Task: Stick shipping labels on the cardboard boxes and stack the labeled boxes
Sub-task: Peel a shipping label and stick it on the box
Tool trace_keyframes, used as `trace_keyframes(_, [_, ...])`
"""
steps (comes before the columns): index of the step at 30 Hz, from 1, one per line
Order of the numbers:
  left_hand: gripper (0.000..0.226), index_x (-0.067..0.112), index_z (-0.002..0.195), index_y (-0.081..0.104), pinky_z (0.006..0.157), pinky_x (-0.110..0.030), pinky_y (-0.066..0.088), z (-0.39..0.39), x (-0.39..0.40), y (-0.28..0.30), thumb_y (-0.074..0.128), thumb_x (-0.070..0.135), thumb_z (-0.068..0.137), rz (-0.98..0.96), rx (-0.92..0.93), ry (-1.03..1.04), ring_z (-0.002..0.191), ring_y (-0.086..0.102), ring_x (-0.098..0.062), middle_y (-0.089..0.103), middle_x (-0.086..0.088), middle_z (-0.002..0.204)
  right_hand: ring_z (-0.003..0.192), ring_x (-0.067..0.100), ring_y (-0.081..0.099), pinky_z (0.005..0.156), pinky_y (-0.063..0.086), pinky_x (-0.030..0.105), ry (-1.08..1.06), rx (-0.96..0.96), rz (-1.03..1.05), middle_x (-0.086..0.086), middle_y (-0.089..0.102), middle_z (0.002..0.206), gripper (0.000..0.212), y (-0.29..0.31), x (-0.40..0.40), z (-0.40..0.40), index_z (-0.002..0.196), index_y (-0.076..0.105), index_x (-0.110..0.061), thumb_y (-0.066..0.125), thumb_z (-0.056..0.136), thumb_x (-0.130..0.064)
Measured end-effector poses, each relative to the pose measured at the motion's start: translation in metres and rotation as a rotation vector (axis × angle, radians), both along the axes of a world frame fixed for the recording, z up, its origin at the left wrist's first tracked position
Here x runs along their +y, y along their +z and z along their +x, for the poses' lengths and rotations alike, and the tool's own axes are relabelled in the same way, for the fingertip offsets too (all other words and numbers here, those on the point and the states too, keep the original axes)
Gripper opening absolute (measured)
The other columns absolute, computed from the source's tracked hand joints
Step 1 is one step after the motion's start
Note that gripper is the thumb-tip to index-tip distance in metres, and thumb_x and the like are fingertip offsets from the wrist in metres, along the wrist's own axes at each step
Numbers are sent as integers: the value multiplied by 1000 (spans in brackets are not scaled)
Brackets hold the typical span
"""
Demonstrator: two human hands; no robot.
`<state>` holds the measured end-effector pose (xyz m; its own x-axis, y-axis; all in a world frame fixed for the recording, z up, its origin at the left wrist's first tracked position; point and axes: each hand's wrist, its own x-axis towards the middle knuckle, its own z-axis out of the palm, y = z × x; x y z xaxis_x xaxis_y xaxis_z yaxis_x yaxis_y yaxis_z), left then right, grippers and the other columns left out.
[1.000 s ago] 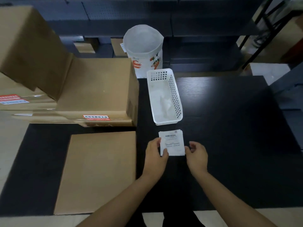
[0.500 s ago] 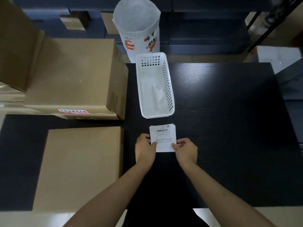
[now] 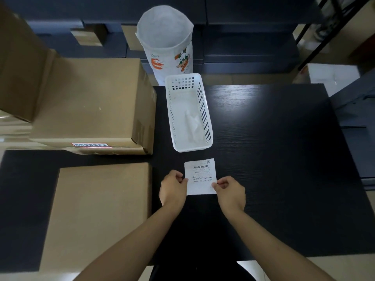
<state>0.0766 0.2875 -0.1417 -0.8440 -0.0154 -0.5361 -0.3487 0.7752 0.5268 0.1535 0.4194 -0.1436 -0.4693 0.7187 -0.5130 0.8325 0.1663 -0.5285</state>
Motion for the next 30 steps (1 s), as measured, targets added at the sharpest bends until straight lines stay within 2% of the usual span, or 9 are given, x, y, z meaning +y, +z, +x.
trace_keyframes(4, [13,17,99,59,69,-27,41,3,-7,1,61,27,90,-26,43,-52,84,53,-14,52,3,103,83,12,60,67,47,26,22,59,47,-6,62,92,7,-1,-1,2,81,65,-21,71,84,-23])
trace_keyframes(7, [11,17,95,59,70,-28,42,6,-14,4,59,27,91,-30,32,-69,84,54,-15,53,2,101,83,11,63,67,45,15,-21,182,-98,-3,66,88,6,8,-1,0,84,65,-16,70,85,-18])
trace_keyframes(10, [11,17,95,57,71,-28,43,7,-19,8,57,28,92,-16,27,-75,84,55,-15,56,1,101,79,17,69,75,55,26,-83,273,-254,3,70,87,7,28,2,4,86,63,-16,70,86,-18])
trace_keyframes(12, [12,18,97,57,73,-29,46,7,-22,14,56,29,93,12,23,-80,85,56,-14,59,1,99,77,20,71,76,57,31,-149,358,-331,5,71,88,7,46,7,8,87,63,-14,70,86,-15])
trace_keyframes(16, [6,21,92,57,63,-21,41,9,-29,39,54,25,94,106,67,-100,78,55,-5,62,4,92,78,16,73,70,56,24,-254,511,-481,5,74,90,14,89,13,12,96,61,-8,70,86,-10])
trace_keyframes(20, [9,26,90,57,68,-24,46,19,-47,80,54,19,94,244,241,-29,78,58,-7,63,3,89,82,17,73,74,58,27,-243,563,-549,5,76,91,18,119,3,13,101,61,-8,70,85,-7])
trace_keyframes(23, [8,24,100,58,66,-16,43,31,-70,119,56,20,94,273,429,-13,78,57,-6,62,8,90,77,15,73,72,58,23,-181,530,-552,1,76,87,16,135,-17,13,100,63,-11,70,86,-9])
trace_keyframes(27, [14,23,100,59,73,-14,41,49,-106,165,65,17,88,126,794,-235,88,50,-3,61,9,97,75,14,73,68,58,22,-67,492,-592,-3,76,85,12,158,-64,17,96,65,-11,70,85,-11])
trace_keyframes(30, [29,27,109,61,88,-8,36,52,-128,176,65,36,83,119,801,-434,103,48,-1,63,11,110,75,14,73,64,57,19,-26,490,-703,3,76,82,12,176,-107,15,94,66,-7,70,84,-12])
